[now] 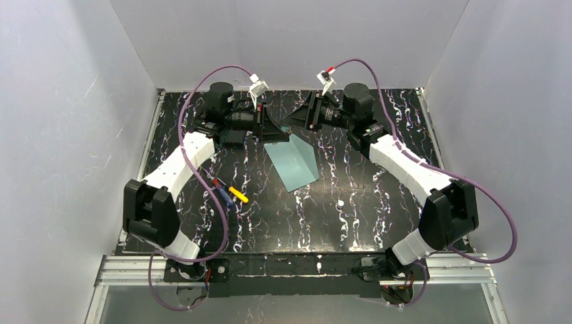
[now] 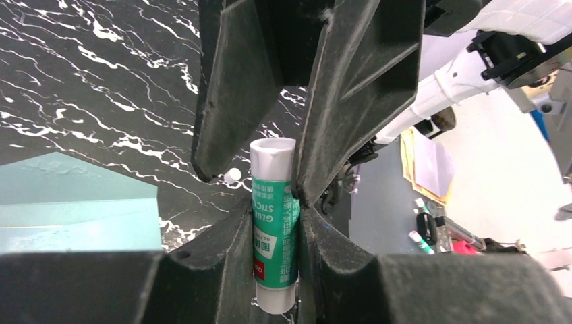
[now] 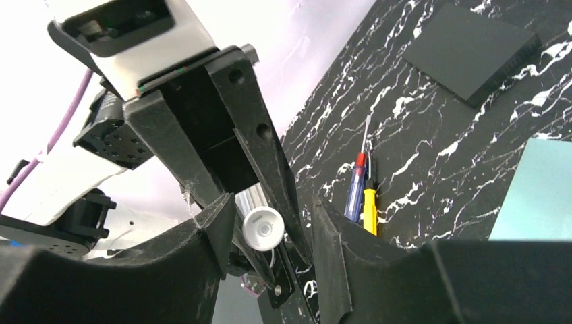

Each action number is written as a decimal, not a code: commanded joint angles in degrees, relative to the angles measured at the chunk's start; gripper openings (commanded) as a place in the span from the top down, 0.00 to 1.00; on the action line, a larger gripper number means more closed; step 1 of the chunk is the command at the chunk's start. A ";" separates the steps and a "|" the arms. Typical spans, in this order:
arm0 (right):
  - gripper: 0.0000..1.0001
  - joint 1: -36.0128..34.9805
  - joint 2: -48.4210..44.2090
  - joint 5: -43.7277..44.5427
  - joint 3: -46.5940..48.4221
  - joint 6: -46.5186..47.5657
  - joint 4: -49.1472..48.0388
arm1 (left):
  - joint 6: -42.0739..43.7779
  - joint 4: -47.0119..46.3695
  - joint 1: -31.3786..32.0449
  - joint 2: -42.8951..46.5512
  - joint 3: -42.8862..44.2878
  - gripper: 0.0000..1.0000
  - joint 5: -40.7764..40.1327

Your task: Place the letter into the envelope and seal it

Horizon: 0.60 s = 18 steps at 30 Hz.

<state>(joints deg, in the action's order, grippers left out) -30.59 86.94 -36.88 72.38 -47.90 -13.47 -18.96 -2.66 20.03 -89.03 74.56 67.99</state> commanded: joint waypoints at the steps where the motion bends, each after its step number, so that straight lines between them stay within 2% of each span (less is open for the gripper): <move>1: 0.50 0.18 0.61 -1.67 4.34 4.18 6.04 | 7.42 1.92 -0.08 4.33 0.34 1.00 -1.66; 5: 0.54 0.09 1.85 -2.21 6.91 5.09 10.69 | 17.12 8.36 -0.08 4.97 1.36 1.00 -4.80; 8: 0.67 0.09 2.84 -1.75 8.14 2.74 10.69 | 18.70 9.70 -0.03 5.01 2.46 0.96 -5.58; 10: 0.79 0.09 3.88 -1.67 9.44 0.28 10.15 | 18.43 9.77 -0.07 4.82 3.28 0.87 -6.03; 12: 0.85 0.09 4.14 -0.45 10.05 -1.65 9.59 | 16.58 9.54 -0.07 5.03 3.58 0.72 -7.33; 14: 0.86 0.22 3.64 1.35 10.06 -1.98 9.54 | 15.47 9.43 -0.29 5.54 2.91 0.59 -8.63; 18: 0.86 1.01 3.15 1.98 10.06 -2.55 9.91 | 13.20 8.12 -1.43 6.62 0.55 0.47 -8.12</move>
<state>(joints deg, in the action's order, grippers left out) -30.44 90.83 -36.40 79.42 -48.60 -2.79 -4.43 6.02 19.62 -86.28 75.85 59.68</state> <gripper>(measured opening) 0.288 0.493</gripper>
